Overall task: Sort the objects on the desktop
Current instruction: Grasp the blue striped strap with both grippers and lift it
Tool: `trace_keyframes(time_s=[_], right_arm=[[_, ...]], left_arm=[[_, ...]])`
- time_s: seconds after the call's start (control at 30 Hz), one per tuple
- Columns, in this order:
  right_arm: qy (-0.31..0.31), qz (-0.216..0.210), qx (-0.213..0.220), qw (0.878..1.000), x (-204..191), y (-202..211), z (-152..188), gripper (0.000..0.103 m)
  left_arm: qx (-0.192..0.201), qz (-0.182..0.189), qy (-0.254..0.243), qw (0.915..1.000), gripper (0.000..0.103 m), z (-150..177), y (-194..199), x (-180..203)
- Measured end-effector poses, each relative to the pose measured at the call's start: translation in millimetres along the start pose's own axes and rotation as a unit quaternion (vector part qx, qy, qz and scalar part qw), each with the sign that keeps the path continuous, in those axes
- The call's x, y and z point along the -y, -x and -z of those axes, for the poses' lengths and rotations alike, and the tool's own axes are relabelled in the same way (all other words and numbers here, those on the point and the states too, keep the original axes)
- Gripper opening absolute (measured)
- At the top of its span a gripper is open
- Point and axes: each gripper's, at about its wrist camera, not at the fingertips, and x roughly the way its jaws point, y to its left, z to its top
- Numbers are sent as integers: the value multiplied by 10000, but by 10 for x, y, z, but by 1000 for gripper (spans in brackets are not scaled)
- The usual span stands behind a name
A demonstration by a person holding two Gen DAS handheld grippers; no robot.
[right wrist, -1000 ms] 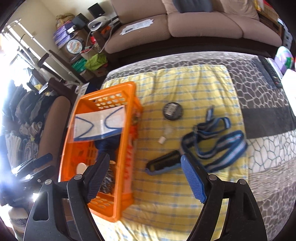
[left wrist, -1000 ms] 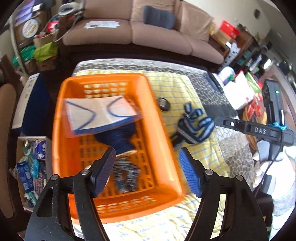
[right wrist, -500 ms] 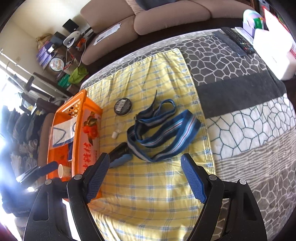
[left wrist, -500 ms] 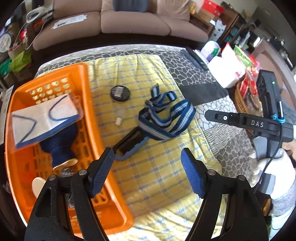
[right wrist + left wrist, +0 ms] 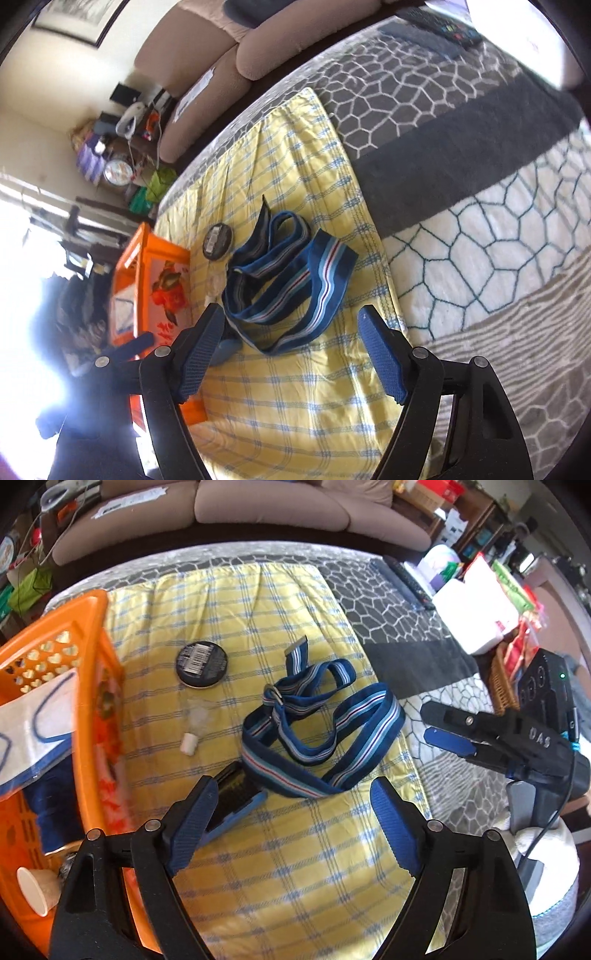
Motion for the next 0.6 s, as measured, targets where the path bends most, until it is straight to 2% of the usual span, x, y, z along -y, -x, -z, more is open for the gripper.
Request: trace_keyframes(time_s=[0.17,0.6], right_arm=[[-525,-577,67,9969,269,-137,-89,78],[-365,-927,11,9950,194,-405,-275,78]], left_arm=[[-117,-56,-5,9999,83,-66,-290,46],[-252,-291,64,9992,83,-290,-757,38]])
